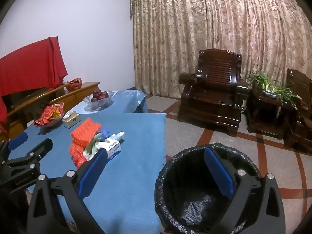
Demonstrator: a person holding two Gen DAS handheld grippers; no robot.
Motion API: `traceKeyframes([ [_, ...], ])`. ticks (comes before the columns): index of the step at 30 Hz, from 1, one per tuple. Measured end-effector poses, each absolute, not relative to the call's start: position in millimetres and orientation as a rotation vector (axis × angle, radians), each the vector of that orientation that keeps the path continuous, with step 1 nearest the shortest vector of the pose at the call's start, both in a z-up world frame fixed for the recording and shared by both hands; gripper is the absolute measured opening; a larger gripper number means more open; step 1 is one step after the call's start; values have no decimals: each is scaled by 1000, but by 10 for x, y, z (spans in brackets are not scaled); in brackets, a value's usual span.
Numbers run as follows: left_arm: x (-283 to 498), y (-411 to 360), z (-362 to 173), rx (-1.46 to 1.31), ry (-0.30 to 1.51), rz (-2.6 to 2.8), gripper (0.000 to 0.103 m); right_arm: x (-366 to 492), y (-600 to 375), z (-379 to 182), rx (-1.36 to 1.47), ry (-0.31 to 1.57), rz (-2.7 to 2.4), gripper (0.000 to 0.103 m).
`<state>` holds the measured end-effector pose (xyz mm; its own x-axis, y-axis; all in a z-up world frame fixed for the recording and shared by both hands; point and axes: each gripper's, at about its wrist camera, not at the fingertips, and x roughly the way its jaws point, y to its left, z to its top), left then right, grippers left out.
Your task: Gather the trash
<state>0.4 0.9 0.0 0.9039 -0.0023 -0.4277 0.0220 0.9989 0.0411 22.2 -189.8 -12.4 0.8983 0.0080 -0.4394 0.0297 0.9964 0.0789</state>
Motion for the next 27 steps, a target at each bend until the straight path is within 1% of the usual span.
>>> traceKeyframes([
  [27,28,16,-33,58,438,-8,98,233,-1890,-155,83,462,-9,97],
])
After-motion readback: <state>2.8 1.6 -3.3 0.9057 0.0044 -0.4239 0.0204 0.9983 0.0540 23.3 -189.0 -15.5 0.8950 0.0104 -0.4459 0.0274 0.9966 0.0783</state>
